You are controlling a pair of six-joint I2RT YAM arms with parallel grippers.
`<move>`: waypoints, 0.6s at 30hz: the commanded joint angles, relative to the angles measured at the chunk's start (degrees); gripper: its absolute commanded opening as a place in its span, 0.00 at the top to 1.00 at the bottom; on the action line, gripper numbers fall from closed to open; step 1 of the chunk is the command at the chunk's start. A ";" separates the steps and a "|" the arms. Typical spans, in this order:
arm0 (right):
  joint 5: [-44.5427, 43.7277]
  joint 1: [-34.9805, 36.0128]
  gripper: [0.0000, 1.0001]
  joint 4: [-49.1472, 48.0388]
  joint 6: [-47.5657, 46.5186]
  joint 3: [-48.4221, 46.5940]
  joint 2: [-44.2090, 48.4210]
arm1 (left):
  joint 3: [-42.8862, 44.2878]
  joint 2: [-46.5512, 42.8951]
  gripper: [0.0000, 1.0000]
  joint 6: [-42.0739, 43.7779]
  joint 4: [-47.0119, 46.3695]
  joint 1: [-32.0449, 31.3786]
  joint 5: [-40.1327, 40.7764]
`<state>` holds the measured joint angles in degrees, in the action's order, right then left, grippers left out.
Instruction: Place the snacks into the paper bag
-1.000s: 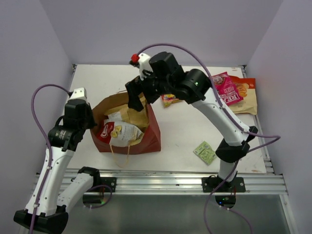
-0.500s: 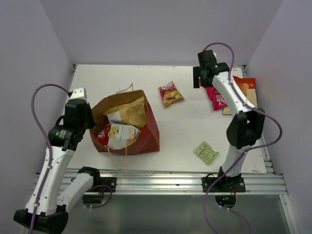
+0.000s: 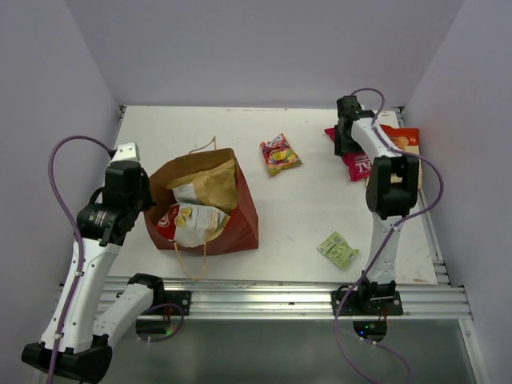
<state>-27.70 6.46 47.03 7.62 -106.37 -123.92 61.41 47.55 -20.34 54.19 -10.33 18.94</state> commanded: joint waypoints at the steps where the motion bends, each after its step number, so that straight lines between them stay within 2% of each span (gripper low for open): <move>1: 2.02 -2.23 0.24 -1.41 0.03 -0.85 -2.55 | 3.63 -0.35 1.00 1.35 -1.55 -0.13 2.42; 2: 3.00 -2.50 0.34 -0.54 0.46 -1.12 -3.17 | 3.81 -0.09 1.00 1.35 -1.55 -0.13 2.42; 3: 4.22 -3.20 0.37 -0.18 0.56 -1.21 -4.04 | 3.89 0.00 1.00 1.35 -1.55 -0.22 2.51; 9: 13.63 -3.82 0.37 -0.71 -0.06 3.62 -4.66 | 3.81 -0.09 1.00 1.44 -1.81 -0.13 2.86; 10: 14.42 -3.82 0.42 -0.71 -0.15 4.75 -4.84 | 3.72 -0.09 1.00 1.44 -1.90 -0.13 2.86; 12: 16.09 -3.82 0.79 0.52 -0.50 5.38 -5.02 | 3.81 0.00 1.00 1.53 -1.99 -0.13 2.60; 13: 15.75 -3.82 1.00 0.96 -0.24 5.64 -3.97 | 3.81 0.00 1.00 1.53 -2.07 -0.22 2.68; 15: 16.71 -3.73 1.00 0.44 0.03 7.66 -0.73 | 3.72 -0.09 1.00 1.53 -2.25 -0.13 2.59; 18: 20.31 -2.60 1.00 -0.79 0.20 10.21 9.19 | 3.28 -0.61 1.00 1.44 -2.60 -0.13 2.59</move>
<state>-13.10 2.61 44.42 7.49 -97.76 -124.36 62.15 48.03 -20.16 54.96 -10.33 19.79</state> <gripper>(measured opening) 0.011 0.006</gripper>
